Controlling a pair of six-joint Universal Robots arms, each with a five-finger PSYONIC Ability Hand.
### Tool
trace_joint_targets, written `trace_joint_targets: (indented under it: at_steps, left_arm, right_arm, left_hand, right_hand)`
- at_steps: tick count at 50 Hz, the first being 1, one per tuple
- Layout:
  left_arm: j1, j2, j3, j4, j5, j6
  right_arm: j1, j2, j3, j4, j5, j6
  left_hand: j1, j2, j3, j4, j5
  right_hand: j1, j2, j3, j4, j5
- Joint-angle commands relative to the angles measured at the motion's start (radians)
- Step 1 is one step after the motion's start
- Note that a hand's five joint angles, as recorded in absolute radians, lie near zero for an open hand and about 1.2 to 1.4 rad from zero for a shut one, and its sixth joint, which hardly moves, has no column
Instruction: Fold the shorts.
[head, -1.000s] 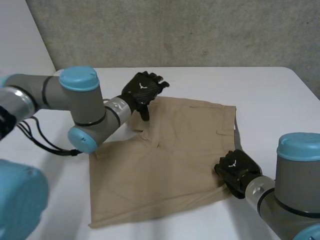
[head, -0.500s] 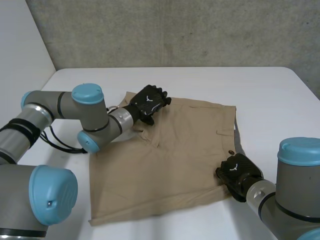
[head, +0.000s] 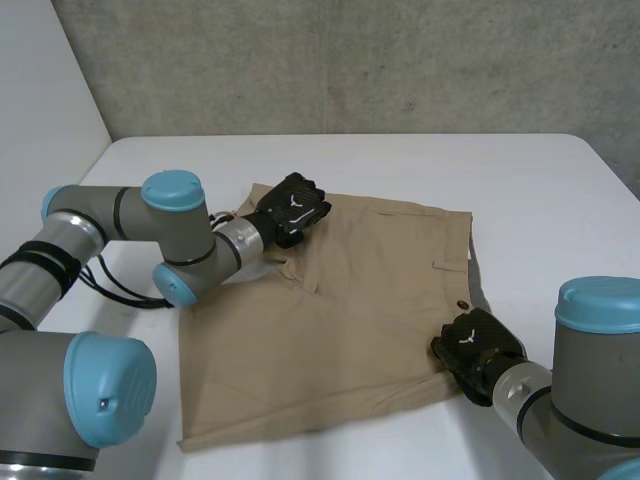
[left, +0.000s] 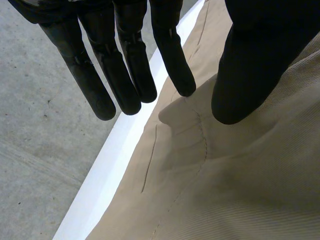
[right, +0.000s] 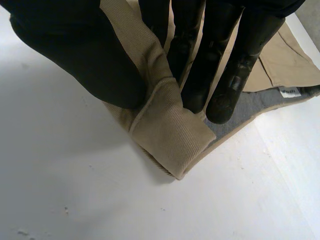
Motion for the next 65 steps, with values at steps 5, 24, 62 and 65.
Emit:
trace_joint_targets:
  at_steps: [5, 24, 62, 65]
  left_arm:
    - [0.000, 0.000, -0.002, 0.000, 0.020, 0.005]
    - [-0.003, -0.018, -0.002, -0.009, 0.021, 0.048]
    - [0.055, 0.521, -0.700, -0.127, -0.489, 0.180]
    - [0.052, 0.529, -0.738, -0.130, -0.555, 0.175]
  right_arm:
    - [0.000, 0.000, 0.000, 0.000, 0.000, 0.000]
    - [0.000, 0.000, 0.000, -0.002, -0.001, 0.000]
    - [0.001, -0.005, 0.016, 0.000, 0.000, 0.000]
    - [0.001, -0.006, 0.019, 0.000, -0.001, 0.000]
  left_hand:
    - [-0.131, -0.131, -0.131, -0.134, -0.141]
    - [0.100, 0.100, 0.100, 0.096, 0.090]
    - [0.553, 0.553, 0.553, 0.549, 0.542]
    - [0.553, 0.553, 0.553, 0.549, 0.542]
  right_hand:
    - [0.409, 0.212, 0.197, 0.200, 0.205]
    - [0.409, 0.212, 0.197, 0.200, 0.205]
    - [0.409, 0.212, 0.197, 0.200, 0.205]
    - [0.409, 0.212, 0.197, 0.200, 0.205]
